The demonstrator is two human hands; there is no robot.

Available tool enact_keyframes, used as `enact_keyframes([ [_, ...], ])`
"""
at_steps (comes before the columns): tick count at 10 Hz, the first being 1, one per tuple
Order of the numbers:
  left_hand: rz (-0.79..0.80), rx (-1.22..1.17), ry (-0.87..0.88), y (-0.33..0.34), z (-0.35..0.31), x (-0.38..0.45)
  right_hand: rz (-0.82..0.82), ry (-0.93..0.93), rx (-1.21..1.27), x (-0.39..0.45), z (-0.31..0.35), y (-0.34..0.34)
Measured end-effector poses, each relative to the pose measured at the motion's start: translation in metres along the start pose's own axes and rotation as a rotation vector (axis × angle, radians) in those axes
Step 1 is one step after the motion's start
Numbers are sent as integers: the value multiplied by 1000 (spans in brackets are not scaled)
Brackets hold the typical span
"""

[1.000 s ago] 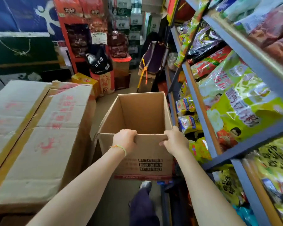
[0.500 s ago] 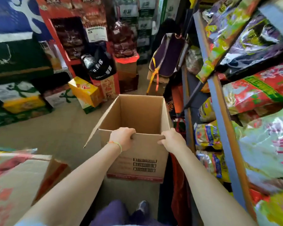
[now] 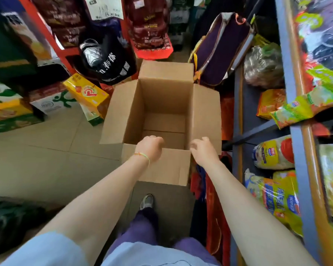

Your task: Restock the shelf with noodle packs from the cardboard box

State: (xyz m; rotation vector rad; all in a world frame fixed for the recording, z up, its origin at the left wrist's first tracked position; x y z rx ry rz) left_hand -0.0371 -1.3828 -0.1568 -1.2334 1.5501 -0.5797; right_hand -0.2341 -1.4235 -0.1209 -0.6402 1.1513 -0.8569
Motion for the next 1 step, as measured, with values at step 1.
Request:
enact_keyframes([
  [1, -32, -64, -40, -21, -11, 22, -50, -28, 34, 24, 4, -10],
])
Point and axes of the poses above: each hand's wrist, its own x-axis towards the middle knuckle, its own y-axis out of the palm, z = x × y, the point moved 2 cm from there along x, towards the middle knuckle, and after that the axes turned 1 degree about -y, right-handed, at the moved point
